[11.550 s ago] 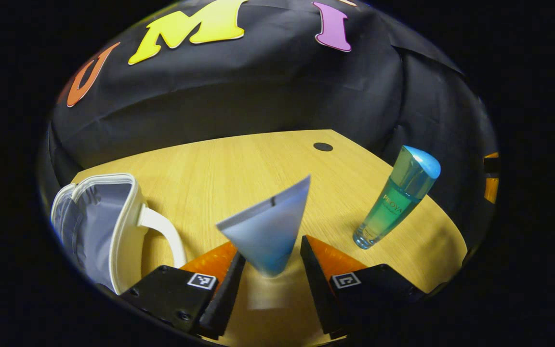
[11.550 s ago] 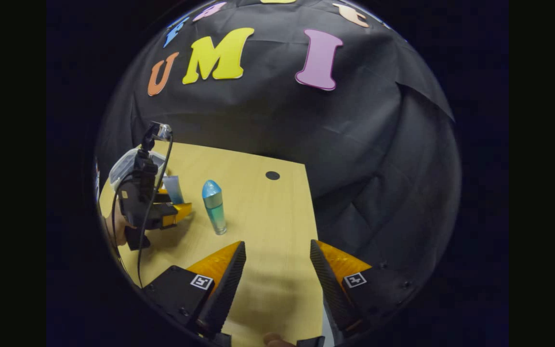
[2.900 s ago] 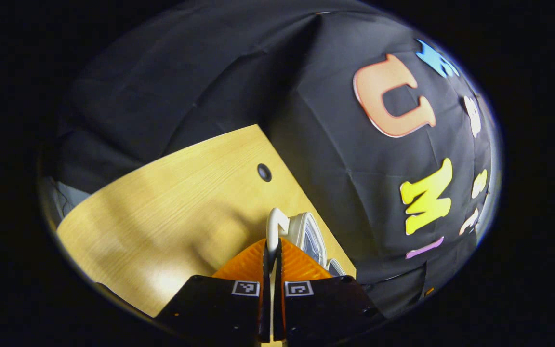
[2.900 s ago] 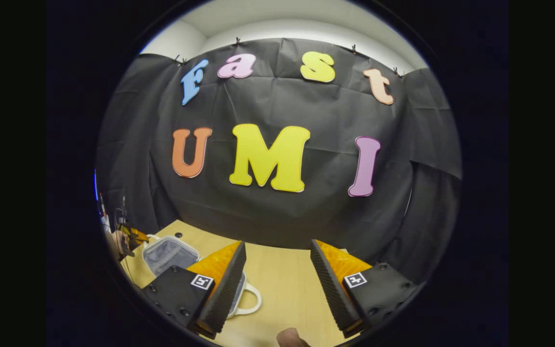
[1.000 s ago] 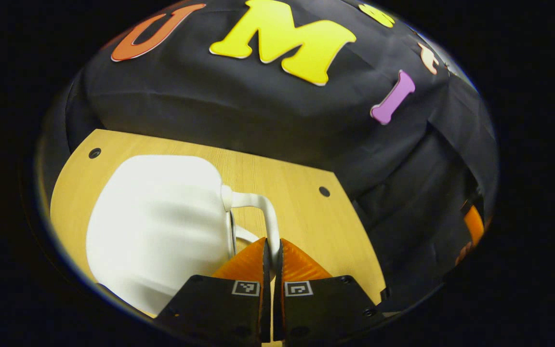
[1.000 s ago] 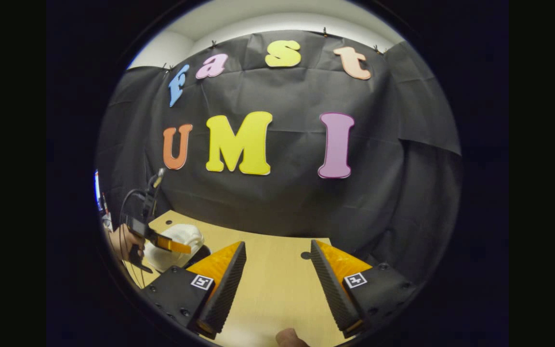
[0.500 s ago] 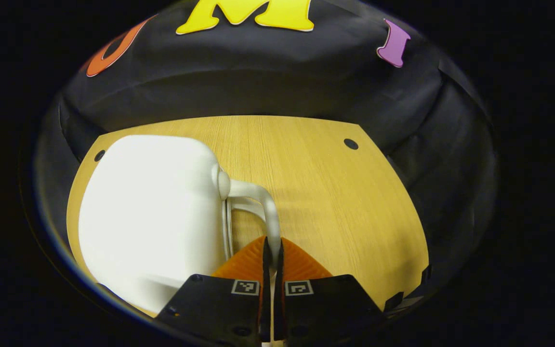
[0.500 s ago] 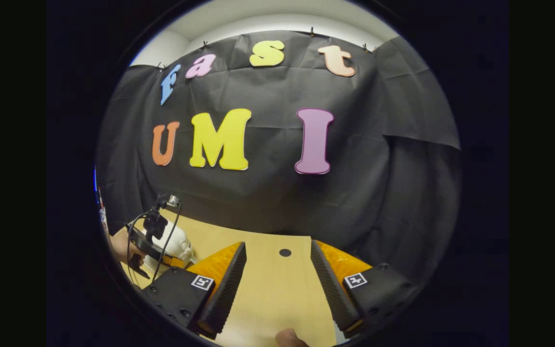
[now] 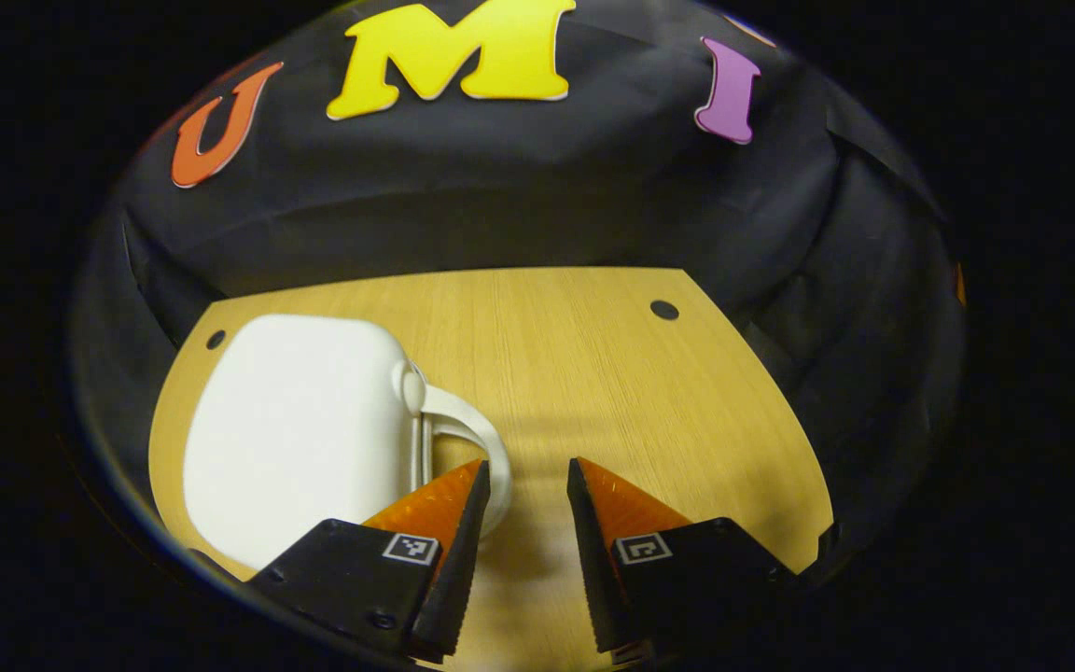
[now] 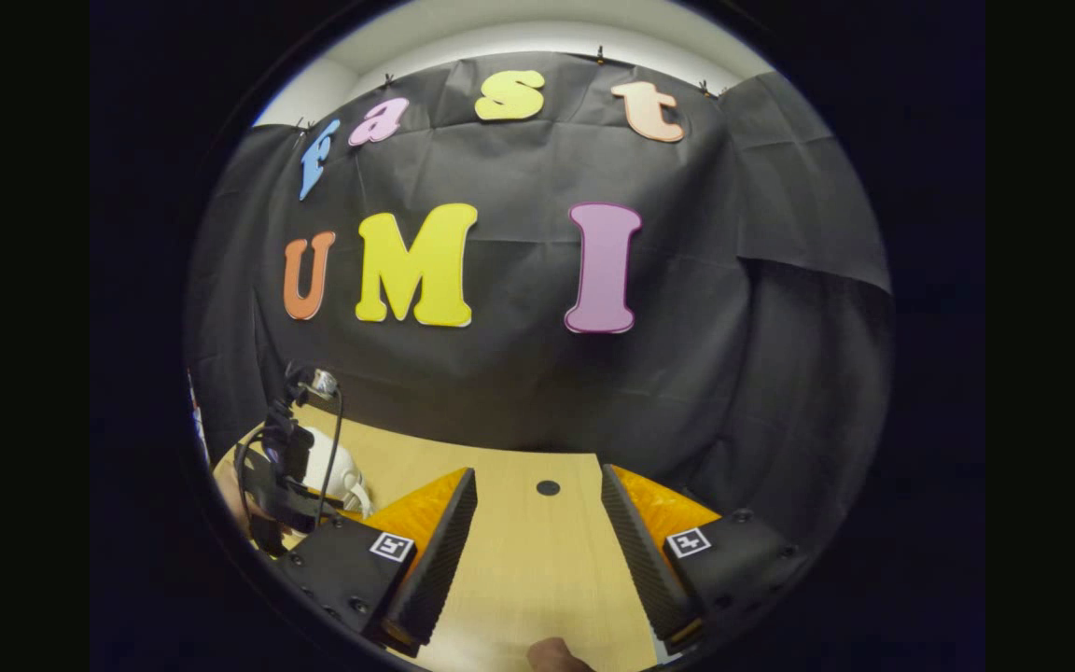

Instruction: First open the suitcase, pack the skin care products into it, and then close the suitcase.

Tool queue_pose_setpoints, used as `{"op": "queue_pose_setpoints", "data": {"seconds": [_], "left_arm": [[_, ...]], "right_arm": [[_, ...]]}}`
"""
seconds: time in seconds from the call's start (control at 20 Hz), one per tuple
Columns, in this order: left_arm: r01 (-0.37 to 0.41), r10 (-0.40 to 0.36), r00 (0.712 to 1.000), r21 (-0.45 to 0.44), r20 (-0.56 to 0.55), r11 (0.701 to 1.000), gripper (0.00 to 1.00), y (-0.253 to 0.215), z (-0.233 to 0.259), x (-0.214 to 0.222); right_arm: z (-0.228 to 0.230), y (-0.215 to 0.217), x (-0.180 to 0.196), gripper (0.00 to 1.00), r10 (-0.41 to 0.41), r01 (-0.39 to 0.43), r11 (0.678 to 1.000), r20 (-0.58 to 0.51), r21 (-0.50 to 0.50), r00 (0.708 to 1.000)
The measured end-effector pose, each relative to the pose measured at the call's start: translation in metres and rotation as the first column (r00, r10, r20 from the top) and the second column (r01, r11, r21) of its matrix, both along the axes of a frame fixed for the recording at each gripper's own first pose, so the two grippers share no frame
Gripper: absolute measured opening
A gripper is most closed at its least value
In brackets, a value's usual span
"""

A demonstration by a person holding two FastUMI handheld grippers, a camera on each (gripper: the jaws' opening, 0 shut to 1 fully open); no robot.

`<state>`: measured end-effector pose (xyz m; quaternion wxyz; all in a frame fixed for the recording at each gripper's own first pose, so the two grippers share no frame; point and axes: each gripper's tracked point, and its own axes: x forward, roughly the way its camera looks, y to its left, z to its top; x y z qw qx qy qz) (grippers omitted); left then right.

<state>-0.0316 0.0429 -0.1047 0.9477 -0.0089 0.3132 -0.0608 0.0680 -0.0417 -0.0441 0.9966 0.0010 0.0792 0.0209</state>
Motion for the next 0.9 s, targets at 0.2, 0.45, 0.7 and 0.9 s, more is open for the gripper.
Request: {"op": "queue_pose_setpoints", "data": {"seconds": [0.2,0.45,0.7,0.9], "left_arm": [[-0.061,0.061,0.979,-0.006,0.196,0.998,0.95,0.046,0.110,-0.036],[-0.171,0.150,0.919,0.026,0.364,0.985,0.97,0.109,0.184,-0.078],[-0.216,0.182,0.850,0.010,0.495,0.976,0.97,0.154,0.274,-0.117],[-0.204,0.159,0.794,0.011,0.586,0.979,0.97,0.160,0.313,-0.142]], "right_arm": [[0.026,0.022,0.004,0.78,-0.003,0.004,1.000,0.042,-0.010,0.999],[0.056,0.054,0.002,0.79,0.013,-0.012,1.000,0.099,-0.017,0.995],[0.074,0.083,-0.003,0.80,0.021,-0.022,1.000,0.131,0.002,0.991],[0.083,0.101,-0.008,0.79,0.015,-0.019,1.000,0.164,0.023,0.986]]}}
